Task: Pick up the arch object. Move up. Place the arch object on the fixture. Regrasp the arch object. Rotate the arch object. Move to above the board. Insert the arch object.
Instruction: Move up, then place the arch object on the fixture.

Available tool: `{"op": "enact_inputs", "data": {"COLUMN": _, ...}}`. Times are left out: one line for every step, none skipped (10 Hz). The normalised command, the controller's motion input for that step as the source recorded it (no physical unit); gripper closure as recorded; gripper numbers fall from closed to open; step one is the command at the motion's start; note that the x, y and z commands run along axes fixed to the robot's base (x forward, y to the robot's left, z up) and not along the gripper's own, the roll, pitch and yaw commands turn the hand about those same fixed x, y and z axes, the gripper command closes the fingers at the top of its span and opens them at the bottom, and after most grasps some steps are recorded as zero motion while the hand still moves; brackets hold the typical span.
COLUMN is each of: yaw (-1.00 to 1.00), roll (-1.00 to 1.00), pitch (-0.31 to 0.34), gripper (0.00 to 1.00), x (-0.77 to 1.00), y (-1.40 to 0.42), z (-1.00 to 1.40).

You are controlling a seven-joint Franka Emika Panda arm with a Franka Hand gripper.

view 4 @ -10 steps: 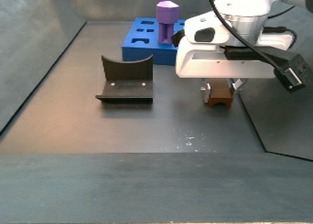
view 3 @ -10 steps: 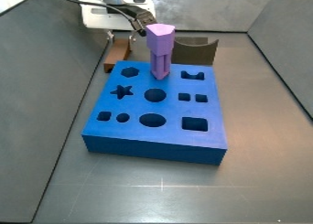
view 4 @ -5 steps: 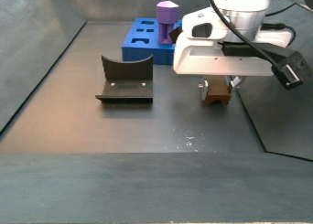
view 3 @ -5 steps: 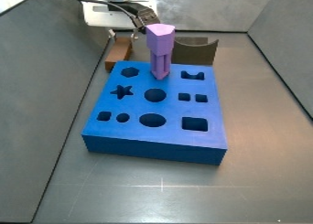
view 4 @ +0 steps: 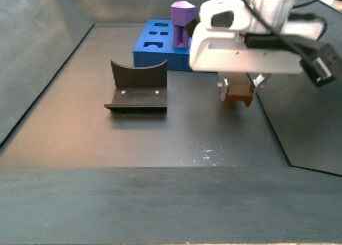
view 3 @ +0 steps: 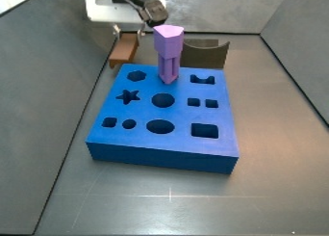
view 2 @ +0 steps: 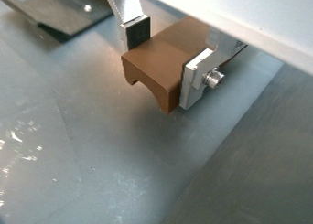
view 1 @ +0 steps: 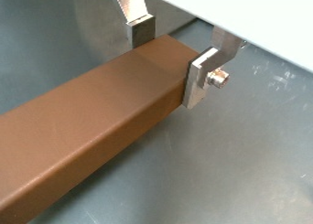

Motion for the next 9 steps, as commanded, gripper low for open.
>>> {"op": "enact_inputs", "data": {"yaw": 0.00, "roll": 0.03, "pitch": 0.073, "gripper": 1.00, "x": -0.01, "y": 0.02, "z": 0.53}}
{"op": "enact_inputs", "data": {"yaw": -0.01, "roll": 0.05, "pitch": 0.067, "gripper": 1.00, "x": -0.02, "y": 0.02, "z": 0.37}}
{"op": "enact_inputs", "data": {"yaw": -0.02, "roll": 0.07, "pitch": 0.061, "gripper": 1.00, "x": -0.02, "y": 0.02, "z": 0.25}}
{"op": "enact_inputs", "data": {"yaw": 0.00, "roll": 0.00, "pitch": 0.000, "gripper": 1.00, "x": 0.00, "y": 0.00, "z": 1.00}}
{"op": "enact_inputs", "data": {"yaw": 0.00, "roll": 0.01, "pitch": -0.003, "gripper": 1.00, "x": 0.00, "y": 0.00, "z": 1.00}}
{"op": "enact_inputs", "data": {"yaw": 0.00, "roll": 0.02, "pitch": 0.007, "gripper": 1.00, "x": 0.00, "y": 0.00, "z": 1.00}}
{"op": "enact_inputs", "data": {"yaw": 0.00, "roll": 0.03, "pitch": 0.024, "gripper": 1.00, "x": -0.01, "y": 0.00, "z": 1.00}}
{"op": "enact_inputs", "data": {"yaw": -0.01, "roll": 0.04, "pitch": 0.033, "gripper": 1.00, "x": -0.02, "y": 0.01, "z": 1.00}}
{"op": "enact_inputs", "data": {"yaw": -0.02, "roll": 0.07, "pitch": 0.039, "gripper": 1.00, "x": -0.02, "y": 0.01, "z": 1.00}}
